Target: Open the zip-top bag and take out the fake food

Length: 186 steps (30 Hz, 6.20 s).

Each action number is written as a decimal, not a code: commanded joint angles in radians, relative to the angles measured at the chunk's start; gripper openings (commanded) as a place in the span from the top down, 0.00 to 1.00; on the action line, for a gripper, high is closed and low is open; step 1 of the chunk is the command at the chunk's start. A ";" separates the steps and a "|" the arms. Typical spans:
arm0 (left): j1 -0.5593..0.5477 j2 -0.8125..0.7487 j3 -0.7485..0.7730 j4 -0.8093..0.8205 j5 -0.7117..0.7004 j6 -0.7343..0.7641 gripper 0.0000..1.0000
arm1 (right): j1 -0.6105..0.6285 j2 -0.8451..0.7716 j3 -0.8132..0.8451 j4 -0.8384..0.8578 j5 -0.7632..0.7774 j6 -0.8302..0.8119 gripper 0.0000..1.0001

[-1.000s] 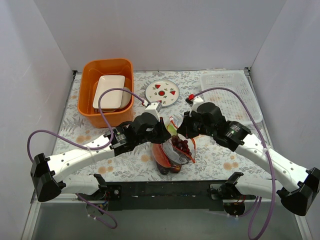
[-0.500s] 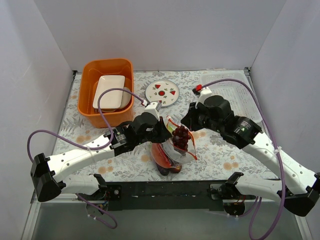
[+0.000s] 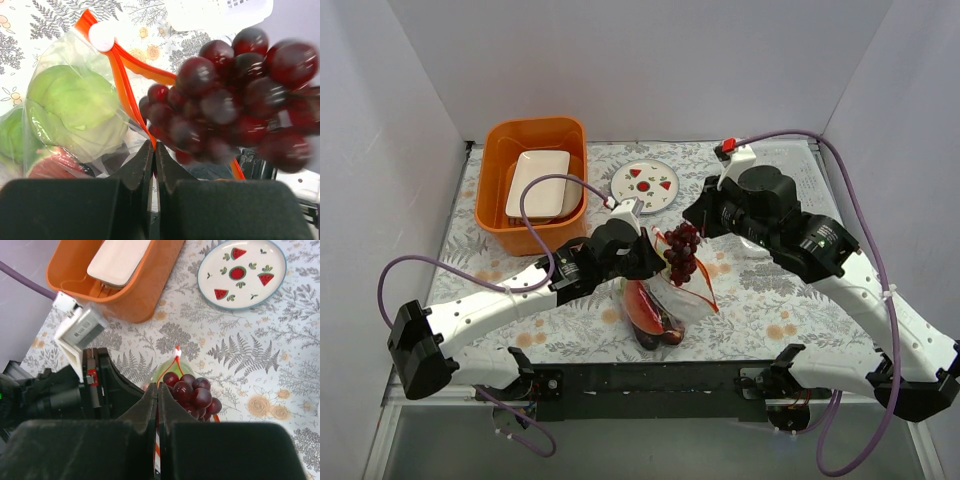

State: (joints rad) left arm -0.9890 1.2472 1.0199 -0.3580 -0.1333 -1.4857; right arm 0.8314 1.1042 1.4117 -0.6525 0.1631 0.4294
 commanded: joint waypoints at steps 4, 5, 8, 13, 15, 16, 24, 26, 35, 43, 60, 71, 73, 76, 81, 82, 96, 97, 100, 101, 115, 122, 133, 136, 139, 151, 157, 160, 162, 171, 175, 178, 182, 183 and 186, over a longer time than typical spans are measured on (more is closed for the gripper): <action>0.052 0.012 -0.040 0.056 0.038 -0.021 1.00 | -0.002 0.072 0.223 -0.019 0.087 -0.040 0.99; 0.064 0.014 -0.041 0.066 0.044 -0.022 1.00 | -0.002 0.081 0.240 -0.025 0.092 -0.043 0.99; 0.082 0.035 -0.040 0.083 0.049 -0.022 1.00 | -0.008 0.108 0.280 -0.035 0.110 -0.050 0.99; 0.105 0.087 -0.017 0.096 0.051 -0.015 1.00 | -0.054 0.140 0.340 -0.045 0.122 -0.072 0.99; 0.119 0.113 -0.006 0.097 0.050 -0.012 1.00 | -0.074 0.151 0.361 -0.044 0.105 -0.073 0.99; 0.124 0.123 -0.003 0.100 0.055 -0.010 1.00 | -0.098 0.152 0.369 -0.042 0.098 -0.077 0.99; 0.151 0.201 0.032 0.096 0.067 0.016 1.00 | -0.305 0.171 0.379 -0.027 -0.035 -0.092 0.99; 0.158 0.208 0.034 0.096 0.075 0.018 1.00 | -0.365 0.180 0.379 -0.026 -0.043 -0.103 0.99; 0.159 0.163 0.072 0.037 0.129 0.076 1.00 | -0.653 0.275 0.362 0.047 -0.070 -0.120 0.99; 0.159 0.104 0.100 -0.047 0.172 0.107 1.00 | -0.745 0.433 0.313 0.137 -0.033 -0.136 0.99; 0.159 -0.032 0.080 -0.111 0.211 0.134 1.00 | -0.859 0.656 0.455 -0.029 -0.085 -0.123 0.42; 0.158 0.035 0.068 -0.019 0.270 0.110 1.00 | -0.605 0.248 0.069 0.048 -0.155 -0.116 0.36; 0.153 0.037 0.069 -0.012 0.276 0.105 1.00 | -0.494 0.180 -0.062 0.096 -0.227 -0.086 0.43; 0.142 0.031 0.068 -0.010 0.267 0.097 1.00 | -0.342 0.091 -0.176 0.123 -0.231 -0.045 0.55; 0.102 0.024 0.060 -0.009 0.225 0.081 1.00 | -0.190 0.049 -0.299 0.183 -0.290 -0.006 0.59; 0.089 0.023 0.060 -0.004 0.221 0.068 1.00 | -0.180 0.052 -0.334 0.189 -0.293 -0.003 0.59; 0.049 -0.005 0.046 0.051 0.175 0.007 1.00 | -0.095 0.068 -0.559 0.361 -0.416 0.048 0.35; 0.049 -0.003 0.060 0.053 0.178 0.007 1.00 | -0.094 0.072 -0.568 0.375 -0.413 0.055 0.32; 0.047 0.000 0.074 0.053 0.167 0.005 1.00 | -0.092 0.072 -0.617 0.428 -0.392 0.081 0.23; 0.047 -0.002 0.077 0.053 0.164 0.005 1.00 | -0.092 0.071 -0.626 0.442 -0.386 0.086 0.21; 0.061 -0.150 0.020 -0.199 -0.184 -0.051 0.58 | -0.101 0.031 -0.796 0.698 -0.297 0.216 0.08; 0.069 -0.074 -0.129 -0.136 -0.213 -0.054 0.70 | -0.103 0.046 -0.867 0.850 -0.270 0.288 0.05; 0.070 0.023 -0.250 -0.085 -0.203 -0.077 0.88 | -0.097 0.178 -0.879 1.002 -0.238 0.361 0.04; 0.070 0.034 -0.270 -0.064 -0.187 -0.076 0.89 | -0.086 0.210 -0.863 0.998 -0.212 0.356 0.05; 0.070 0.043 -0.282 -0.050 -0.187 -0.070 0.89 | -0.078 0.238 -0.847 0.993 -0.197 0.351 0.08; 0.167 0.080 -0.334 -0.018 -0.186 -0.054 0.89 | -0.072 0.089 -0.806 0.792 -0.108 0.261 0.58; 0.207 0.112 -0.346 0.020 -0.161 -0.050 0.90 | -0.071 0.020 -0.761 0.656 -0.135 0.229 0.63; 0.222 0.121 -0.357 0.036 -0.144 -0.051 0.90 | -0.071 -0.012 -0.737 0.601 -0.149 0.207 0.65; 0.228 0.132 -0.353 0.040 -0.138 -0.047 0.90 | -0.071 -0.036 -0.723 0.548 -0.149 0.190 0.67; 0.248 0.152 -0.330 0.033 -0.131 -0.031 0.91 | -0.071 -0.067 -0.612 0.350 -0.155 0.109 0.73; 0.257 0.152 -0.327 0.025 -0.126 -0.028 0.91 | -0.071 -0.096 -0.577 0.300 -0.188 0.097 0.73; 0.259 0.153 -0.330 0.025 -0.120 -0.030 0.91 | -0.071 -0.112 -0.557 0.278 -0.192 0.088 0.73; 0.262 0.159 -0.333 0.027 -0.112 -0.030 0.91 | -0.071 -0.116 -0.524 0.234 -0.194 0.071 0.75; 0.263 0.162 -0.333 0.028 -0.112 -0.027 0.91 | -0.072 -0.119 -0.520 0.226 -0.183 0.069 0.75; 0.266 0.173 -0.334 0.031 -0.101 -0.022 0.91 | -0.071 -0.139 -0.487 0.177 -0.128 0.069 0.76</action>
State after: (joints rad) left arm -0.7292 1.3605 0.7265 -0.1757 -0.2508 -1.5478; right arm 0.7551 1.0054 0.8478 -0.4286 -0.0174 0.5194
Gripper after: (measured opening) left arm 0.095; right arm 0.548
